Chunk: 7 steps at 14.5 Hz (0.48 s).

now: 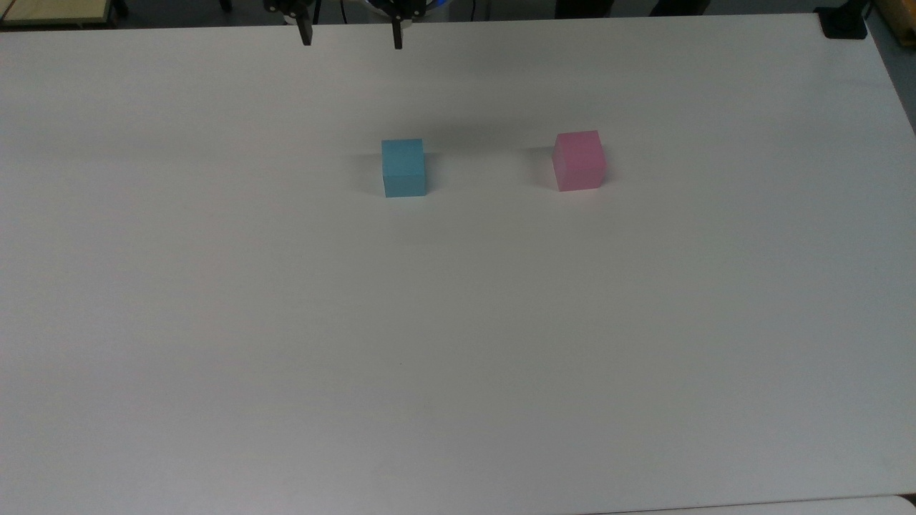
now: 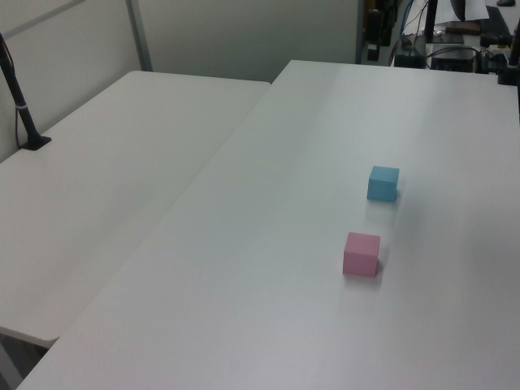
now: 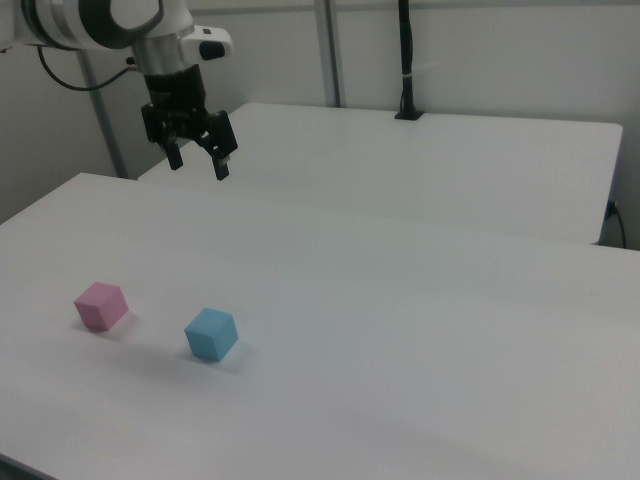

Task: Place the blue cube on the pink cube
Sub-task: 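Move the open gripper toward the light-blue cube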

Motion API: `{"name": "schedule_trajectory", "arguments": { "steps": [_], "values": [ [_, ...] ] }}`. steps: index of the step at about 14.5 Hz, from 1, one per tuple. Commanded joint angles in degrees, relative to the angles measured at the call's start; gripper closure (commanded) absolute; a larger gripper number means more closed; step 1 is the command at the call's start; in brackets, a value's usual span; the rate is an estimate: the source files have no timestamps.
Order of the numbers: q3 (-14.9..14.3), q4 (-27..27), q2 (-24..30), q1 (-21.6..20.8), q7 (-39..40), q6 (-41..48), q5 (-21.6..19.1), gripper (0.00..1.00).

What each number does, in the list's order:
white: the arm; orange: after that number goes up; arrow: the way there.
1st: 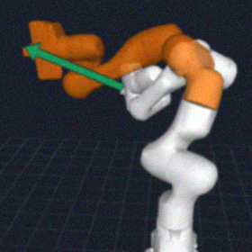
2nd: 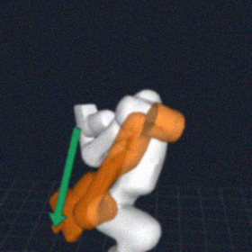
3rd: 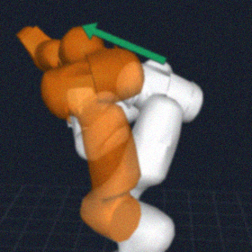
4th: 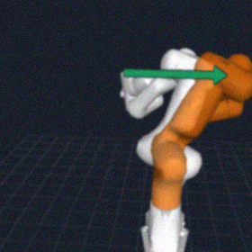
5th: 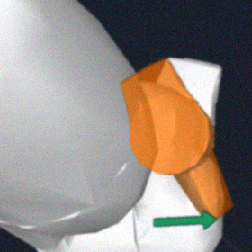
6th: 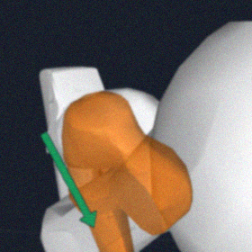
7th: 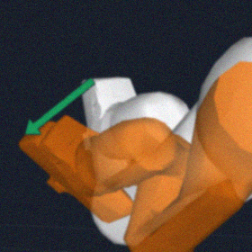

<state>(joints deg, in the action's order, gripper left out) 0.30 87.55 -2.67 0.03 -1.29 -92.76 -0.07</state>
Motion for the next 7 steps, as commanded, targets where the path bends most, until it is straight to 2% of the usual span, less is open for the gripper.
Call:
{"name": "schedule_trajectory", "arguments": {
  "steps": [1,7],
  "values": [
    [2.14,1.39,2.49,-0.90,-0.56,1.53,-0.90,0.00],
    [2.68,3.32,4.25,-1.78,-1.97,1.53,-0.81,0.00]
  ]
}}
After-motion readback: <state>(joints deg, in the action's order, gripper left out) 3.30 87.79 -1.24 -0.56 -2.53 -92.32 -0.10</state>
